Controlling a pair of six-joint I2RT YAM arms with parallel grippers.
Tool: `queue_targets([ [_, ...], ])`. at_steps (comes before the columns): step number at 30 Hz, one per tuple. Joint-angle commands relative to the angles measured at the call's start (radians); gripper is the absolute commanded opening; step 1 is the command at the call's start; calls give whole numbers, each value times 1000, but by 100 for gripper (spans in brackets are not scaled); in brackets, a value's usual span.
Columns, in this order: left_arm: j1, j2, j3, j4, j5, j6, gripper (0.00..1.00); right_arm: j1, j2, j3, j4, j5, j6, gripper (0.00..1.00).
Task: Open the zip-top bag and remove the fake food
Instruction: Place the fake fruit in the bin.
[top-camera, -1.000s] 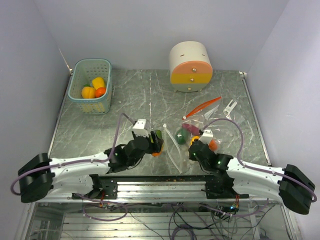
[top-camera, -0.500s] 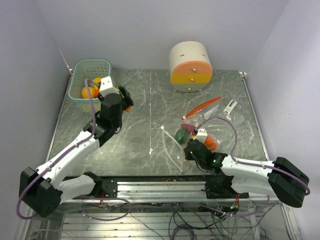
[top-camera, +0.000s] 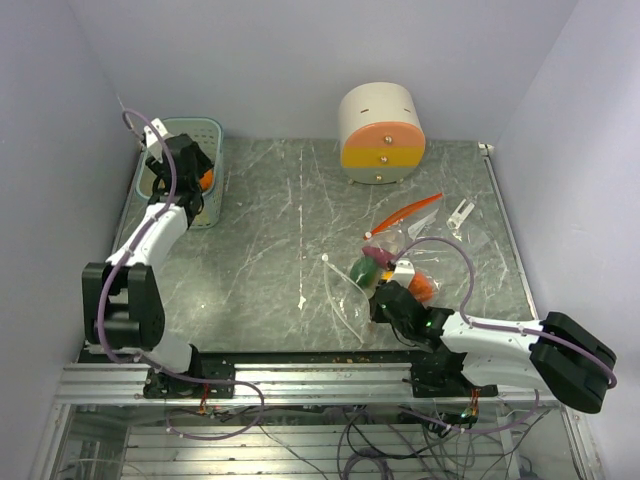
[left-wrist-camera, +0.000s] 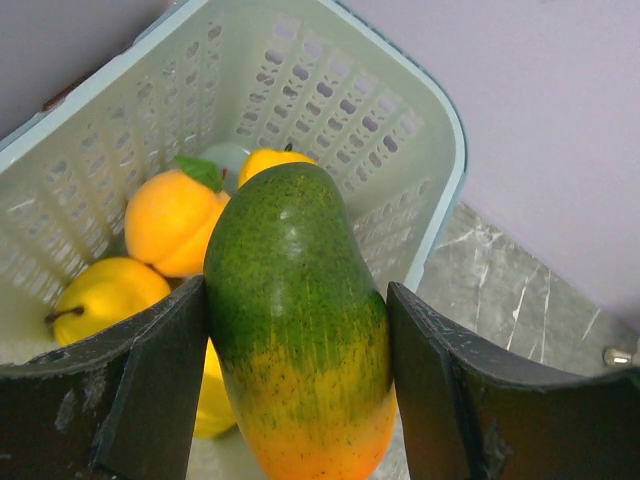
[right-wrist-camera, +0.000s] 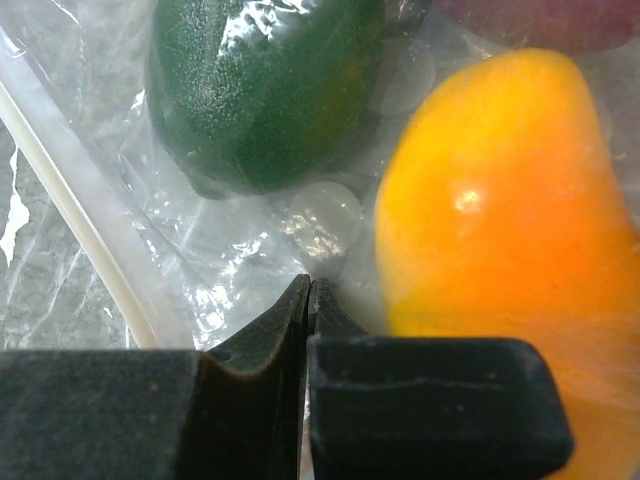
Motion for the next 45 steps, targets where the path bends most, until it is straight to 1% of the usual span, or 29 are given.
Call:
queue_targets([
  [1,47,56,97,58,91,-44,64,-14,18,-9,-1,5,6,0],
  [2,50,61,97,61,90,-48,69,-15,22,-5,0,4,4,0],
  [3,51,58,90,75,96,-49,77,-16,28,-3,3,2,1,0],
  [5,50,52,82,96,125,-40,100,-18,39,5,7,-1,-3,0],
  [8,50,33,80,71,147,-34,99,-19,61,20,13,-7,-12,0],
  [11,33,-45,7,105,149,-35,99,-22,80,31,23,-23,-16,0],
  [15,-58,-172,-83,109,102,-8,99,-25,70,43,25,-32,-20,0],
  [16,-96,-199,-106,106,99,1,100,-26,64,48,20,-29,-23,0],
  [18,-190,-245,-167,108,80,12,97,-26,48,58,5,-25,-26,0],
  [21,-361,-287,-284,138,63,6,95,-25,12,72,-24,-19,-31,0],
  [24,-505,-315,-439,223,64,-53,92,-26,-44,81,-61,-16,-36,0],
  [26,-587,-325,-532,322,88,-99,87,-26,-95,95,-103,-6,-41,0],
  [28,-665,-322,-599,398,94,-147,84,-26,-151,108,-142,10,-52,0],
  [30,-743,-306,-637,447,79,-181,82,-28,-205,127,-183,32,-64,6],
  [32,-816,-275,-641,465,76,-187,82,-28,-252,144,-216,49,-79,17],
  [34,-878,-244,-629,446,60,-194,83,-27,-287,152,-215,32,-105,28],
  [35,-902,-227,-628,445,57,-202,81,-27,-295,153,-208,19,-116,35],
  [37,-932,-195,-644,482,70,-236,75,-25,-293,146,-182,-6,-133,50],
  [38,-939,-178,-659,514,84,-250,70,-26,-280,139,-162,-15,-141,56],
  [39,-947,-162,-671,546,98,-265,67,-26,-263,135,-149,-29,-146,60],
  [42,-966,-120,-683,590,127,-289,58,-18,-206,132,-108,-81,-149,66],
  [45,-991,-98,-681,600,120,-296,54,2,-163,125,-66,-94,-150,66],
])
